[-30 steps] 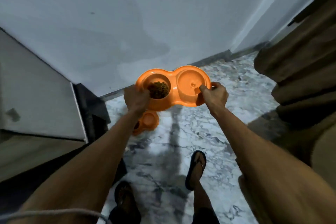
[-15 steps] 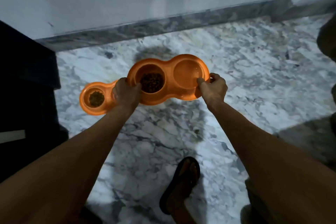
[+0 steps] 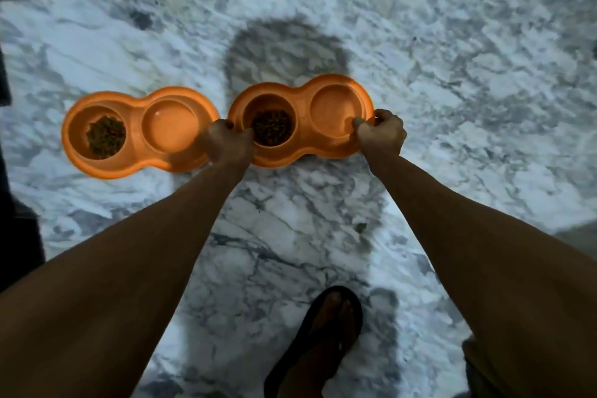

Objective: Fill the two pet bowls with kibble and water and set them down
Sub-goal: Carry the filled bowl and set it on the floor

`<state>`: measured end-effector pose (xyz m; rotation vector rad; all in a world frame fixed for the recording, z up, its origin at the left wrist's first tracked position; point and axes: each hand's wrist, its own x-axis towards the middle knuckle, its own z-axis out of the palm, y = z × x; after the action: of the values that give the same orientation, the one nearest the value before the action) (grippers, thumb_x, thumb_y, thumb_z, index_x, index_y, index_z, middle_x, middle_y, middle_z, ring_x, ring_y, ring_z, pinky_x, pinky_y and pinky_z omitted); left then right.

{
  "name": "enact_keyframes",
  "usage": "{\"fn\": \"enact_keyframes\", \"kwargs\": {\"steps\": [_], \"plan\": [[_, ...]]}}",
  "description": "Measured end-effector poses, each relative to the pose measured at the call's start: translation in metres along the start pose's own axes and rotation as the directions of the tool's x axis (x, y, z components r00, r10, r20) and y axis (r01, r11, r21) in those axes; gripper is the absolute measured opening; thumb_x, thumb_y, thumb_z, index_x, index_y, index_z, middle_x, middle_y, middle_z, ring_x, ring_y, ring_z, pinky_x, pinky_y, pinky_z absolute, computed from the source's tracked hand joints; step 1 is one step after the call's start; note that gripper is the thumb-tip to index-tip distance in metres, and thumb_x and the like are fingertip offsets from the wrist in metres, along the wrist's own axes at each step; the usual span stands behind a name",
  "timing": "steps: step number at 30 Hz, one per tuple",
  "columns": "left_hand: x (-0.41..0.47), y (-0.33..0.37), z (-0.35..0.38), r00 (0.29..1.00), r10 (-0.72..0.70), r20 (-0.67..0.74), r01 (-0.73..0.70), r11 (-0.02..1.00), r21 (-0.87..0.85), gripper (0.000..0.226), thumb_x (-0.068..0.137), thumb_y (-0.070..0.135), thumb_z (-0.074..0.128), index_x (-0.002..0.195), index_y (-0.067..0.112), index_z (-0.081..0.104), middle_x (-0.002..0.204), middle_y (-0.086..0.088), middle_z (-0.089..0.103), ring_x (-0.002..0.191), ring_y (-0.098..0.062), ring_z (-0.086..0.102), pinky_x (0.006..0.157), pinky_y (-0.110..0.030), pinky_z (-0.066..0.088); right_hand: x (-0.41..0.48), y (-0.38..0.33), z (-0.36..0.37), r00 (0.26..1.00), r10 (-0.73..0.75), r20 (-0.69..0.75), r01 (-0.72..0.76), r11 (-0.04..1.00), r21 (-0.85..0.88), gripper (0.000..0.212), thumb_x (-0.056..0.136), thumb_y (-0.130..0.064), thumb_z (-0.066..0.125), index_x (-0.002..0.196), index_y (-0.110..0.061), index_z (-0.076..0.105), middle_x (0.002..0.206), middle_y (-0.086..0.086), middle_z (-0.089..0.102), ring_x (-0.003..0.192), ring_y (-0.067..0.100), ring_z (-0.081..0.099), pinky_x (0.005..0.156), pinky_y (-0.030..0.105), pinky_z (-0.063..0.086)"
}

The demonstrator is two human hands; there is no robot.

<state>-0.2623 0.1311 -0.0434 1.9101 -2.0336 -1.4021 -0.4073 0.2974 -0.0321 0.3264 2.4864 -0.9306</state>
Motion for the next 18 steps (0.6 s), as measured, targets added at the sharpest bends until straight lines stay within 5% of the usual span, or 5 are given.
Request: {"fn": "enact_keyframes", "kwargs": {"steps": [6, 9, 11, 18], "plan": [[0.009, -0.009, 0.009, 0.999, -0.033, 0.004, 0.033, 0.999, -0.034, 0.032, 0.079, 0.007, 0.069, 0.059, 0.013, 0.045, 0.071, -0.012, 0.049, 0.068, -0.021, 0.047, 0.063, -0.034, 0.040, 0.008, 0.010, 0.011, 1.000, -0.011, 0.015, 0.011, 1.000, 0.006, 0.037, 0.079, -0.022, 0.076, 0.107, 0.000, 0.066, 0.086, 0.005, 0.057, 0.080, 0.021, 0.055, 0.075, 0.033, 0.049], [0.009, -0.011, 0.011, 0.999, -0.038, 0.012, 0.038, 0.999, -0.021, 0.015, 0.081, 0.007, 0.070, 0.085, -0.006, 0.063, 0.082, -0.020, 0.059, 0.078, -0.027, 0.058, 0.066, -0.034, 0.041, 0.011, 0.016, 0.014, 1.000, -0.008, 0.019, 0.008, 1.000, 0.005, 0.034, 0.080, -0.021, 0.075, 0.106, -0.002, 0.065, 0.088, 0.004, 0.057, 0.081, 0.021, 0.055, 0.072, 0.029, 0.044], [0.010, -0.014, 0.012, 0.999, -0.053, 0.012, 0.054, 0.998, -0.035, 0.034, 0.081, 0.008, 0.071, 0.107, -0.012, 0.063, 0.101, -0.026, 0.067, 0.097, -0.035, 0.065, 0.074, -0.037, 0.048, 0.012, 0.020, 0.017, 1.000, -0.001, 0.026, 0.001, 1.000, -0.002, 0.032, 0.081, -0.021, 0.073, 0.107, -0.004, 0.065, 0.092, 0.005, 0.058, 0.085, 0.021, 0.057, 0.073, 0.029, 0.044], [-0.002, 0.000, -0.003, 0.999, -0.046, -0.001, 0.046, 0.998, -0.036, 0.038, 0.083, 0.016, 0.073, 0.113, -0.004, 0.062, 0.107, -0.019, 0.066, 0.105, -0.032, 0.063, 0.077, -0.036, 0.048, 0.001, 0.008, 0.007, 0.995, 0.011, 0.095, -0.008, 0.999, -0.038, 0.053, 0.082, -0.031, 0.071, 0.128, -0.008, 0.058, 0.119, 0.009, 0.060, 0.103, 0.025, 0.061, 0.083, 0.033, 0.051]]}}
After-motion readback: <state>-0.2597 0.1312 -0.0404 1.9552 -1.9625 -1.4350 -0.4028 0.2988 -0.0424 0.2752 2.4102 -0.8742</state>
